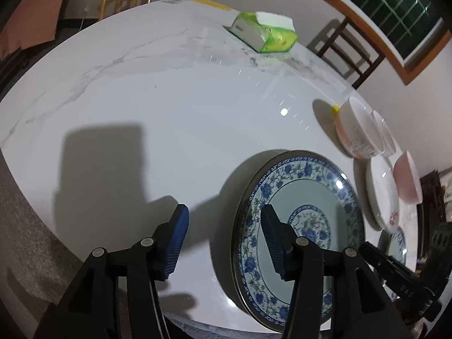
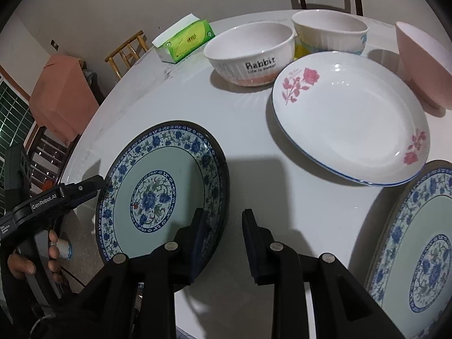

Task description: Organize plates and bowls

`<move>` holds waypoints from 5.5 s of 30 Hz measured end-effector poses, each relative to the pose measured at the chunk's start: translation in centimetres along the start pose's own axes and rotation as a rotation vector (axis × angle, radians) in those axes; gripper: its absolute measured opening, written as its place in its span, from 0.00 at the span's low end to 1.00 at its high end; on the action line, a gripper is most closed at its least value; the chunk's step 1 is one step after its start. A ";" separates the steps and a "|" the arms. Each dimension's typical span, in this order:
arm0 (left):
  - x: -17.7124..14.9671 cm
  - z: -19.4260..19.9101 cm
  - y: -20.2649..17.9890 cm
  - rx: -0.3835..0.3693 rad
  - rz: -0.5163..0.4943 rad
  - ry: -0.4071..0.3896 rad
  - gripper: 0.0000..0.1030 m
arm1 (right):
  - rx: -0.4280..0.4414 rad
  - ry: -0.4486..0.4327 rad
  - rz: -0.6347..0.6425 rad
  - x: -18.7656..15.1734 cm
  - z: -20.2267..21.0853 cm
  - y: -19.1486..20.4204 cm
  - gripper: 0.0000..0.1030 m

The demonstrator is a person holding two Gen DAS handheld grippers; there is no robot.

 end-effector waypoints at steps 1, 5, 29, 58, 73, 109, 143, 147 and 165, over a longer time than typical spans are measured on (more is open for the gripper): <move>-0.1 0.2 0.1 -0.011 0.015 -0.013 0.50 | -0.003 -0.008 0.001 0.0 0.3 0.0 0.26; -0.6 1.2 -0.2 0.001 0.018 -0.031 0.53 | -0.011 -0.039 -0.001 0.0 1.4 -0.2 0.26; -4.6 1.8 -11.9 0.174 -0.226 -0.021 0.59 | -0.124 -0.182 -0.034 -3.1 8.1 -4.4 0.26; -10.5 -3.4 -23.7 0.010 -0.427 0.128 0.60 | -0.211 -0.233 -0.120 -8.1 13.9 -13.9 0.26; -10.9 -5.6 -25.2 -0.150 -0.429 0.209 0.60 | -0.115 -0.198 -0.236 -10.7 15.3 -22.0 0.26; -10.1 -9.7 -27.9 -0.230 -0.437 0.366 0.16 | 0.133 -0.117 -0.251 -10.4 11.6 -27.6 0.18; -9.7 -5.6 -24.7 -0.214 -0.416 0.243 0.13 | 0.073 -0.152 -0.202 -8.9 12.8 -21.3 0.14; -9.0 -4.4 -23.2 -0.214 -0.391 0.208 0.13 | 0.080 -0.155 -0.167 -7.7 12.6 -19.1 0.14; -4.0 0.9 -11.7 -0.120 -0.228 0.053 0.13 | 0.177 -0.081 -0.024 -0.9 7.0 -7.1 0.14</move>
Point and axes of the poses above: each gripper's, at about its wrist camera, not at the fingertips, and z roughly against the way its jaws point, y to its left, x to its top, the point moved 1 cm from there along -z, roughly the way its jaws point, and after that the axes turned 12 degrees about y, right-handed, at the moved point
